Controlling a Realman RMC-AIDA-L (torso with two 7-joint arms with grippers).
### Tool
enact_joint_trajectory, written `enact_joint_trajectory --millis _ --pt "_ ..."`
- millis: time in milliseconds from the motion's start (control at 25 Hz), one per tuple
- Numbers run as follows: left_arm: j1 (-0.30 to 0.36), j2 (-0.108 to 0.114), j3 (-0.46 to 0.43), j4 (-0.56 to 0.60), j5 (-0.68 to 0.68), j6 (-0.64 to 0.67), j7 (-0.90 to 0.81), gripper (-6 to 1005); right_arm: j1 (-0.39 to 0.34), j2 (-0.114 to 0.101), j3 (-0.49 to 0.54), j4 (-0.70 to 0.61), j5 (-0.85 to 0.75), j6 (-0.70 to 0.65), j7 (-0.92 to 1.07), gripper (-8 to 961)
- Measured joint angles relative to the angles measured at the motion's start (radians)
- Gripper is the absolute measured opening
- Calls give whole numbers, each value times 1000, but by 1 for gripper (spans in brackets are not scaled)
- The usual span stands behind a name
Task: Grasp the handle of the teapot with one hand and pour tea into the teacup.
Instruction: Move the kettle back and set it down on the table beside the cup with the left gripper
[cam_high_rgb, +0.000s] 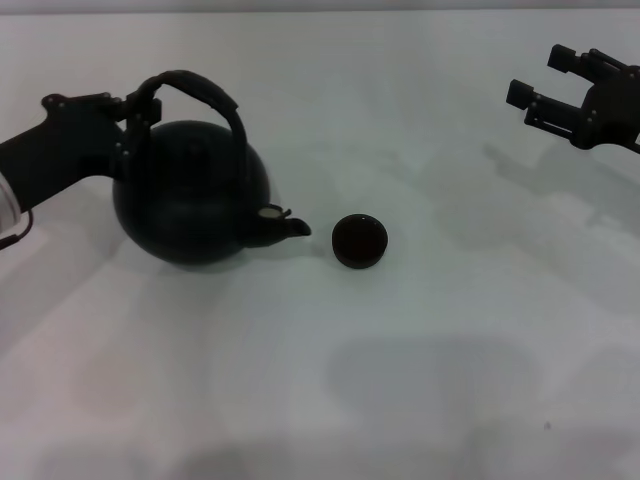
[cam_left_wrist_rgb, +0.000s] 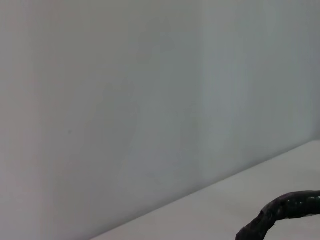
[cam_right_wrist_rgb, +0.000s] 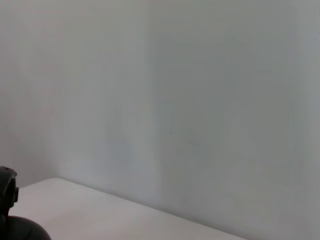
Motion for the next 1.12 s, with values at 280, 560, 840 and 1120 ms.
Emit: enact_joint_trajectory --millis 280,560,840,1120 --pt "1 -4 -41 -58 -10 2 57 101 1 0 2 0 0 -7 1 829" --pt "-22 -5 -45 -161 -92 3 147 101 1 0 -2 0 0 -8 1 829" --pt "-33 -6 -41 -194 -102 10 185 100 -6 0 3 6 2 -4 0 829" --pt "-22 -6 -44 -201 -115 37 203 130 -13 -3 13 0 7 0 -2 829"
